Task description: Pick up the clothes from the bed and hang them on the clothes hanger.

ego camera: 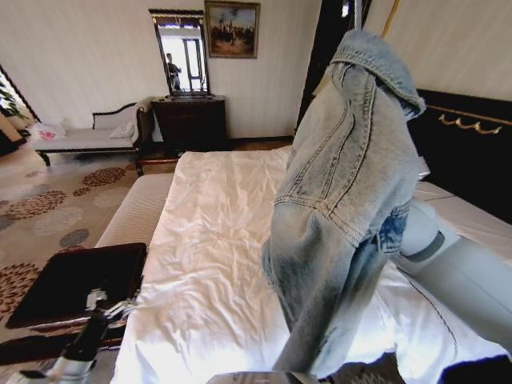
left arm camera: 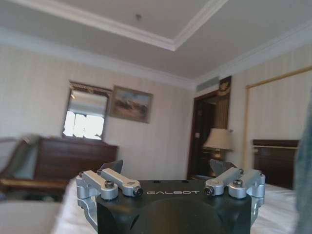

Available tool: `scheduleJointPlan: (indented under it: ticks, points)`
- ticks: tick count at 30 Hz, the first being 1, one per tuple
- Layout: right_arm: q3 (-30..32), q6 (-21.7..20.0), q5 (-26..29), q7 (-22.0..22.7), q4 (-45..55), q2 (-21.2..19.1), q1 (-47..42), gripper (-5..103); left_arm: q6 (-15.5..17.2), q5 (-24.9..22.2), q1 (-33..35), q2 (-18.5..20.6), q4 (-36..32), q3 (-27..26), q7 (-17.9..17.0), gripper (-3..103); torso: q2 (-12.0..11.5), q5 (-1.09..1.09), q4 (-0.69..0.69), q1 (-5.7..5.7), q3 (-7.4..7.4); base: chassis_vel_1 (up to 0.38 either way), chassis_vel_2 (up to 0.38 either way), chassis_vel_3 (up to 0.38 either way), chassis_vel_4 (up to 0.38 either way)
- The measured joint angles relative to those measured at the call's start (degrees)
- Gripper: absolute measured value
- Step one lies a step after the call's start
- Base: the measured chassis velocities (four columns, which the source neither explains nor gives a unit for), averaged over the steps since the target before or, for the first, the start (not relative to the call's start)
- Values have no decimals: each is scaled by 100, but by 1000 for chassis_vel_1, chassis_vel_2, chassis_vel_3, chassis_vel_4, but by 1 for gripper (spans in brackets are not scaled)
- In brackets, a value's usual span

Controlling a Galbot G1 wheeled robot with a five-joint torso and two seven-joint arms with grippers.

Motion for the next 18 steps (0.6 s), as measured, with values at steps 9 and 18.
scheduleJointPlan:
  ticks: [9,18]
  points:
    - [713,65,-52,-150,164,71,-1143,20,-57,160,113,-89,-288,-283,-187,100,0,1,-10,0,0,0,0,0,0]
    - [1404,160,-586,-298,301,251,-2369,20,-75,242,146,-180,-208,-127,-190,100,0,1,-9,0,0,0,0,0,0]
